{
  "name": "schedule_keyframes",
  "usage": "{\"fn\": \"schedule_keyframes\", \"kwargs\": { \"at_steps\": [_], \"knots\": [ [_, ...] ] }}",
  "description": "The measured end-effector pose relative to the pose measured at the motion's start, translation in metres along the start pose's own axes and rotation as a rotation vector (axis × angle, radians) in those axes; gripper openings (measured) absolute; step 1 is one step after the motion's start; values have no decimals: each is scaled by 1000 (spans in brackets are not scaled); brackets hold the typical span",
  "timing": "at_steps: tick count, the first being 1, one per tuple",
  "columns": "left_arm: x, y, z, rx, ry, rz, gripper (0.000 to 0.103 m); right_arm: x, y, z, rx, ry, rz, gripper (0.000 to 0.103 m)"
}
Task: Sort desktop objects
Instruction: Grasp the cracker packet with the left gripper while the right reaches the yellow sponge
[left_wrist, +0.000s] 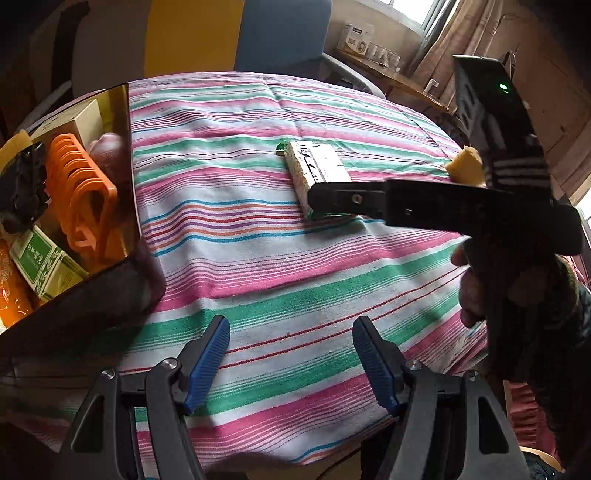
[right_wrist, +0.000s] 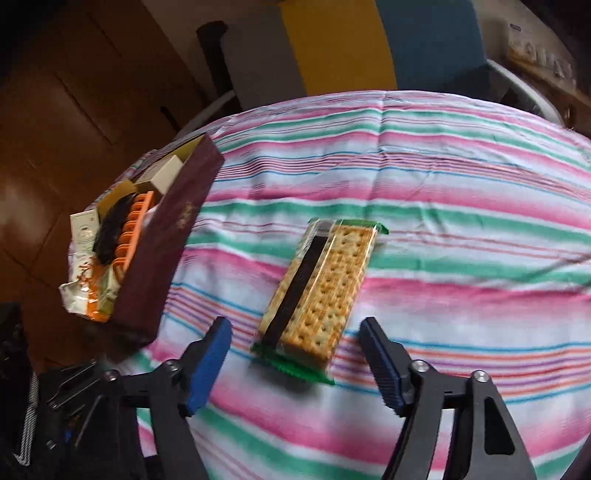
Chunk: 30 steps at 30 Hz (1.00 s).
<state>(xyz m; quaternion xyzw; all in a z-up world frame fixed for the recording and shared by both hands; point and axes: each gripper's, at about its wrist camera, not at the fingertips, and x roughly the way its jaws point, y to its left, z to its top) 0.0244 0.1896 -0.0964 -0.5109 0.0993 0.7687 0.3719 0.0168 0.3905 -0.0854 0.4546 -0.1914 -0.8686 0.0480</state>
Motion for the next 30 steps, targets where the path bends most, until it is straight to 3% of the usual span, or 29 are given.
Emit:
{"fn": "schedule_keyframes", "kwargs": {
  "at_steps": [4, 7, 11, 13, 19, 21, 23, 27, 30],
  "knots": [
    [-3, 0, -5, -3, 2, 3, 70, -41, -22, -15, 74, -67, -50, 83],
    [0, -1, -5, 1, 6, 3, 70, -90, -62, -15, 142, -169, -191, 84],
    [1, 0, -5, 4, 6, 4, 70, -168, -132, -2, 316, -371, -388, 101],
    [3, 0, -4, 8, 7, 9, 70, -194, -170, 9, 396, -447, -470, 103],
    [10, -5, 1, 18, 13, 21, 71, -191, -249, 42, 514, -408, -575, 103],
    [11, -6, 2, 22, 13, 22, 71, -179, -254, 50, 517, -380, -548, 103],
    [12, -7, 3, 26, 14, 23, 71, -169, -247, 51, 493, -359, -463, 103],
    [15, -9, 3, 35, 14, 27, 74, -155, -195, 45, 336, -361, -361, 103],
    [14, -8, 4, 26, 9, 18, 74, -139, -158, 33, 292, -287, -189, 103]
  ]
}}
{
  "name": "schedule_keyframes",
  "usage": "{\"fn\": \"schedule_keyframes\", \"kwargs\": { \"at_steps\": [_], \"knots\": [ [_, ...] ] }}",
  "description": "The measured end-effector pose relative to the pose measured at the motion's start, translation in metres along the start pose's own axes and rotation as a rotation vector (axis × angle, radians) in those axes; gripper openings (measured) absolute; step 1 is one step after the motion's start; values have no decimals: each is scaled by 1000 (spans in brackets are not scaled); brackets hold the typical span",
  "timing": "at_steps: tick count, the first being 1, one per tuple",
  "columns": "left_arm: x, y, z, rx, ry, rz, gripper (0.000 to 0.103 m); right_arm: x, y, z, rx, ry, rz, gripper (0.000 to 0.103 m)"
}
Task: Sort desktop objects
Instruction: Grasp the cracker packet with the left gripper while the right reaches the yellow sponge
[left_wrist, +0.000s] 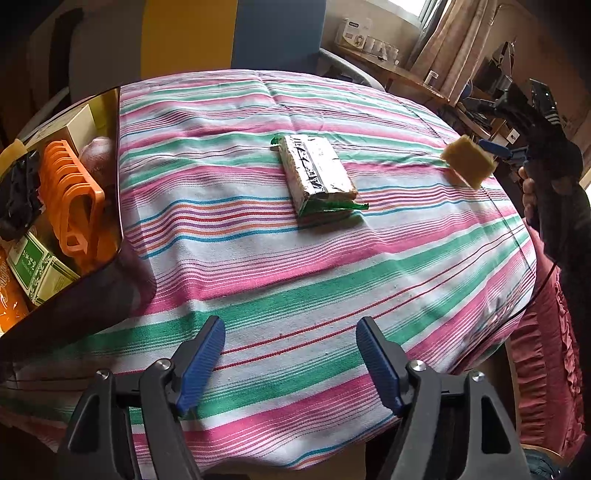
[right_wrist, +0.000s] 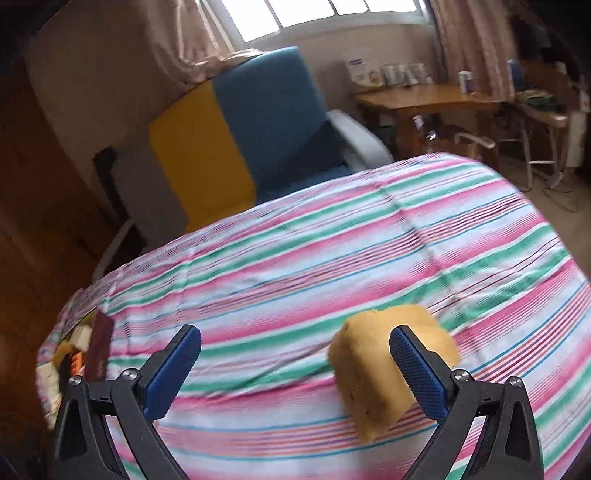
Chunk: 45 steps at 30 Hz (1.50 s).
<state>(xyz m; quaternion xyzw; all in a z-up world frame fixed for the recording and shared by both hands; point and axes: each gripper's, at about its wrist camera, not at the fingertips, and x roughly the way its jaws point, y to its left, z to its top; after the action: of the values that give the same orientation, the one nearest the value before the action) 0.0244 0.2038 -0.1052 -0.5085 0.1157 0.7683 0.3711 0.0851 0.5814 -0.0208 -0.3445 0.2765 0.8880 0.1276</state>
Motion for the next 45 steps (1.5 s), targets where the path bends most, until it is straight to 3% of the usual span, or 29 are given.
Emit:
{"fn": "schedule_keyframes", "kwargs": {
  "at_steps": [2, 6, 9, 13, 17, 21, 28, 37, 45],
  "knots": [
    [-1, 0, 0, -5, -2, -5, 74, 2, 20, -24, -12, 51, 70, 103],
    [-5, 1, 2, -6, -1, -10, 74, -9, 46, -70, -12, 72, 141, 103],
    [-9, -2, 11, 7, -20, -12, 74, -18, 46, -93, 8, 65, 124, 103],
    [-13, -11, 35, 39, -51, -23, 74, -26, 34, -110, 21, 56, 21, 103],
    [-8, -21, 63, 64, -59, -30, 74, -25, 21, -119, 18, 69, -78, 103],
    [6, -24, 88, 56, -40, -20, 74, -22, 13, -124, 21, 77, -122, 103],
    [40, -31, 118, 29, 18, -17, 74, -15, -2, -130, 56, 74, -123, 103],
    [72, -34, 123, 28, 61, 53, 73, -15, -7, -134, 79, 8, -98, 103],
    [72, -27, 113, 44, 18, 84, 58, -14, -2, -138, 39, -8, -116, 103]
  ]
}}
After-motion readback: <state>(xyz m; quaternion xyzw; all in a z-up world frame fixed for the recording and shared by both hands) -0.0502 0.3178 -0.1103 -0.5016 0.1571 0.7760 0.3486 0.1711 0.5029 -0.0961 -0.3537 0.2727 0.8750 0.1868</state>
